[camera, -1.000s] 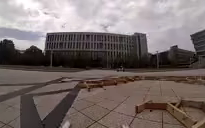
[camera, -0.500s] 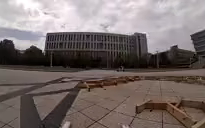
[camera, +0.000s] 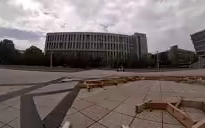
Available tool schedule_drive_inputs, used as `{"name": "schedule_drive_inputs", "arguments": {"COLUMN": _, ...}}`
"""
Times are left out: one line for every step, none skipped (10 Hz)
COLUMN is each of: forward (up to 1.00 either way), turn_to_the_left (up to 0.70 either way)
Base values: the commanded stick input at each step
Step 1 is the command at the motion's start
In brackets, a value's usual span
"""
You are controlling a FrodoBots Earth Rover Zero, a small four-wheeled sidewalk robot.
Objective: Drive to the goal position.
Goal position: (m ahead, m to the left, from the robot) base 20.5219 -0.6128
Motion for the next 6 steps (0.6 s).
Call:
{"name": "schedule_drive_inputs", "arguments": {"forward": 0.06, "turn_to_the_left": 0.01}}
{"name": "schedule_drive_inputs", "arguments": {"forward": 0.06, "turn_to_the_left": 0.00}}
{"name": "schedule_drive_inputs", "arguments": {"forward": 0.06, "turn_to_the_left": 0.01}}
{"name": "schedule_drive_inputs", "arguments": {"forward": 0.06, "turn_to_the_left": 0.01}}
{"name": "schedule_drive_inputs", "arguments": {"forward": 0.06, "turn_to_the_left": 0.00}}
{"name": "schedule_drive_inputs", "arguments": {"forward": 0.06, "turn_to_the_left": 0.00}}
